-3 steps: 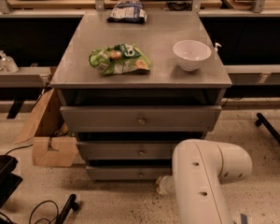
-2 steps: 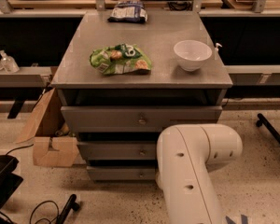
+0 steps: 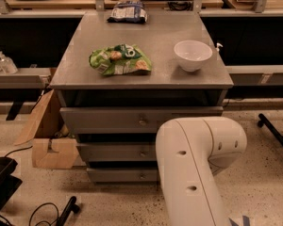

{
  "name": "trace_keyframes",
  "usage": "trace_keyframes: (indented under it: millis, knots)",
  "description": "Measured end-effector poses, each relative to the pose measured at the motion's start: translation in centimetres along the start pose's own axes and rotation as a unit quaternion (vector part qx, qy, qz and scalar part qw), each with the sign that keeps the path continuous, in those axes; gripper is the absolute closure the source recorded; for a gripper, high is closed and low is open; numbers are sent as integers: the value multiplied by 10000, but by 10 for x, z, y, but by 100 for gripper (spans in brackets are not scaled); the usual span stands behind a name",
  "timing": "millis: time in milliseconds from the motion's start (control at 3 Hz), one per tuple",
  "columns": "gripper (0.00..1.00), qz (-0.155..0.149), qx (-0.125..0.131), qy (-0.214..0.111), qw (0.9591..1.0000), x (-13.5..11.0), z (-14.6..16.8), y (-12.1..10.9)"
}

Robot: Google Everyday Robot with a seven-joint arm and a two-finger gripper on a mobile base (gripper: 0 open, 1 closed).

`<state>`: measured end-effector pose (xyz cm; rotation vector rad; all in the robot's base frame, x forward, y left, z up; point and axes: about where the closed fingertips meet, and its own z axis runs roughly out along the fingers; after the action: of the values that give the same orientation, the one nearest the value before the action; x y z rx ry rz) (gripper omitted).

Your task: Close bottom drawer

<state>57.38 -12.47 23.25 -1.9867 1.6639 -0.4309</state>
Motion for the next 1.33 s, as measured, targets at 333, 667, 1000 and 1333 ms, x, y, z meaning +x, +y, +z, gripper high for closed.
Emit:
trace_keyframes:
  millis: [333,667,1000,1333]
  knots:
    - [100,26,-5,-64,10000,10,-2,1]
    - [100,-245,119,83,9996,56,-42,2]
    - [100,-565,195,250,9979,102,-109,14]
    - [100,-658,149,437,9968,136,-162,24]
